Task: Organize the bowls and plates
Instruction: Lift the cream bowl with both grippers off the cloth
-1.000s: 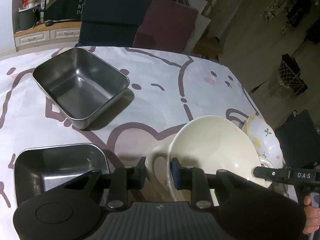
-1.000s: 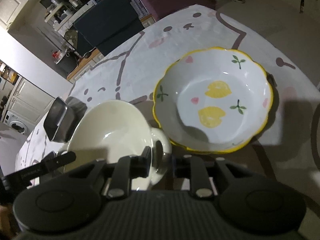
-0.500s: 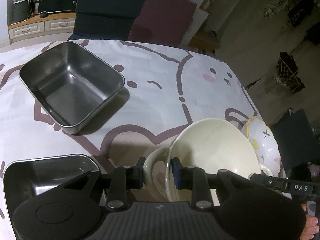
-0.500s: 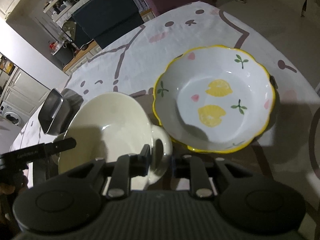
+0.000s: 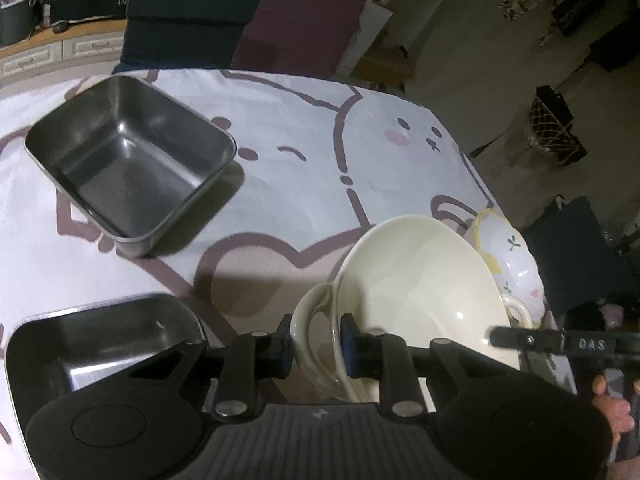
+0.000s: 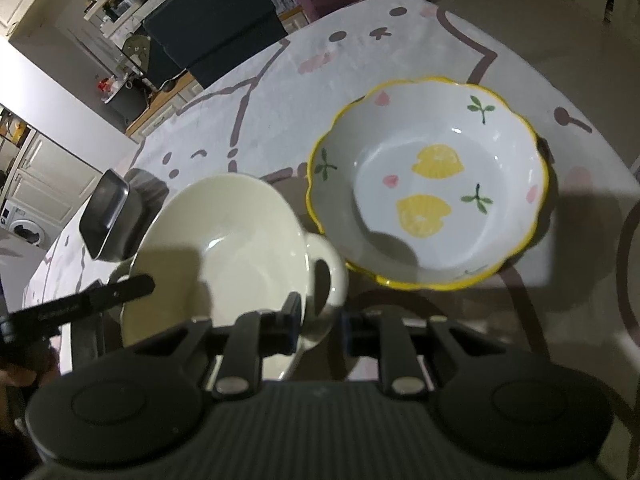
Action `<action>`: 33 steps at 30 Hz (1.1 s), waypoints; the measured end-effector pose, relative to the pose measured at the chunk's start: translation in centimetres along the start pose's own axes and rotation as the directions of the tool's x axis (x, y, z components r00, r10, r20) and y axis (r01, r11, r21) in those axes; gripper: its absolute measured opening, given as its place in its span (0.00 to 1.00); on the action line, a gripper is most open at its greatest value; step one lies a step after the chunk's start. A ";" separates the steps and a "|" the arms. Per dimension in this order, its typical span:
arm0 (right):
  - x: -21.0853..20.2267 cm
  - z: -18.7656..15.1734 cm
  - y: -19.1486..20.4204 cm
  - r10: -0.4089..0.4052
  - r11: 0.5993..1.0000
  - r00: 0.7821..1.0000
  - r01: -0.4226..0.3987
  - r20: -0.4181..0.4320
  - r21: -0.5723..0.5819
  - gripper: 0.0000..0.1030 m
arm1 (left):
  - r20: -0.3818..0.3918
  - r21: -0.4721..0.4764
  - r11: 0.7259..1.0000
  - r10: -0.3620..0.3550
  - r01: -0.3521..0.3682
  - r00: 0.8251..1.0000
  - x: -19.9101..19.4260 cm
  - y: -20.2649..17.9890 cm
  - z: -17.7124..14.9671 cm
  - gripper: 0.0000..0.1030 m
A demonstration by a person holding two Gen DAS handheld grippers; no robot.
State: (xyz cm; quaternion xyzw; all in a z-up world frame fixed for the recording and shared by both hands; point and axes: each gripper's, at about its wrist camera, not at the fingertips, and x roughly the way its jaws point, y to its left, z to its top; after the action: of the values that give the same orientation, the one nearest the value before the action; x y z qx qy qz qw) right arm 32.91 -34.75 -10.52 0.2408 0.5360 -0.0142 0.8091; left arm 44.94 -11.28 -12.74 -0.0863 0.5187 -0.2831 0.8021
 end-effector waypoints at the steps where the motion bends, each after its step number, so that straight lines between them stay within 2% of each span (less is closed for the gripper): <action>1: -0.1 0.0 -0.2 0.003 1.000 1.000 -0.003 0.002 0.000 0.22 | -0.002 -0.001 1.000 -0.006 0.006 1.000 0.0 0.1 -0.1 0.24; 9: 0.2 0.3 -0.7 0.025 1.000 1.000 -0.025 0.013 -0.011 0.22 | 0.002 -0.031 0.999 -0.028 0.028 1.000 0.1 0.5 -0.1 0.24; 15: 0.3 0.6 -0.9 0.021 1.000 1.000 -0.021 0.021 -0.006 0.23 | 0.011 -0.039 0.999 0.004 -0.004 1.000 0.4 0.1 -0.1 0.24; 25: -0.1 0.2 0.2 -0.035 0.992 0.999 0.039 0.037 -0.121 0.25 | 0.027 -0.053 0.999 0.009 -0.008 1.000 0.2 -0.2 -0.6 0.23; 33: -1.2 -0.5 0.2 -0.051 0.987 0.997 0.058 0.049 -0.150 0.25 | 0.029 -0.062 0.998 0.009 -0.007 1.000 -0.5 -1.2 -1.5 0.23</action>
State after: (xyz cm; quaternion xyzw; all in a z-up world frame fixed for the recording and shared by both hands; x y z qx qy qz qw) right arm 32.00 -34.62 -9.57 0.1638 0.5235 -0.0011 0.8362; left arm 43.03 -11.78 -12.46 -0.1130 0.5158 -0.2626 0.8076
